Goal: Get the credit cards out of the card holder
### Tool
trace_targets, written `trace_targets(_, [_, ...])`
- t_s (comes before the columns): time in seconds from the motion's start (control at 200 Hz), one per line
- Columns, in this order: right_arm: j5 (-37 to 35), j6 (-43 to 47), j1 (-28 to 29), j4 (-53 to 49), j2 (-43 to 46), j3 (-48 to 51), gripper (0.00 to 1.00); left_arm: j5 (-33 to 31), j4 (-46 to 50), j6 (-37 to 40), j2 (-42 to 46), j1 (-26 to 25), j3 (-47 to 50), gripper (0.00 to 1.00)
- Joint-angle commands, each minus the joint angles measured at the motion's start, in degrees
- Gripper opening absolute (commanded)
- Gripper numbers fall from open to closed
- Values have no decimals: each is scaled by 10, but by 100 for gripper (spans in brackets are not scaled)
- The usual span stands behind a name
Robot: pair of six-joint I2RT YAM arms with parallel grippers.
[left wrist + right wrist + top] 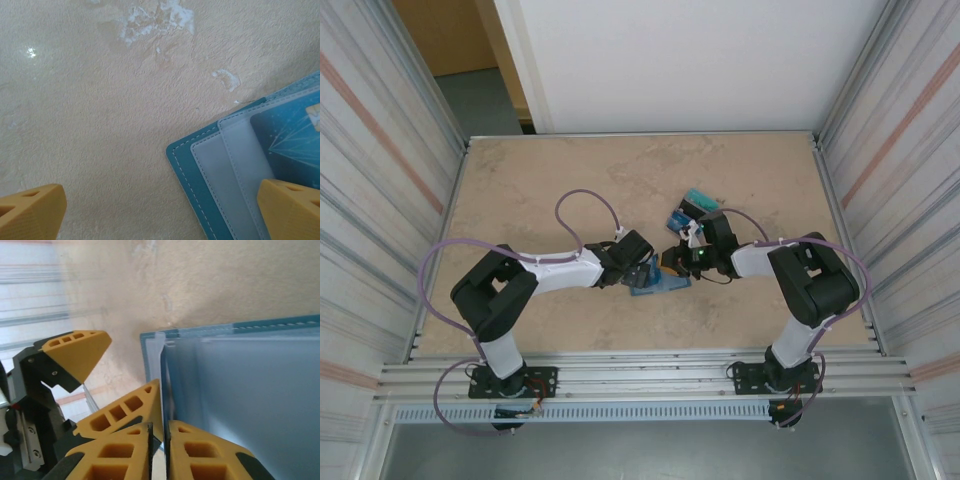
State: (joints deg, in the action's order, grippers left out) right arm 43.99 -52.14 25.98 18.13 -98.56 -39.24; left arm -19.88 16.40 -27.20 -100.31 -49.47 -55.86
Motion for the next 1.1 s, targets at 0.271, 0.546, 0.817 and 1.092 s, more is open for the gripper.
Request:
trace_targets(0.271, [12,-12,17,36,-40,-10,15,3,29,0,-11,4,6,99])
trace_targets(0.546, [-20,21,4,-28,-9,-8,9,-15,42,-1,-1,7,18,99])
trace_targets(0.817, [-74,85,-13,-150,41,-18,8,-30,48,10,18,28,33,99])
trace_targets(1.092, [-86,110,-17,-189,86,-28,7,-53,62,31,34,35,25,99])
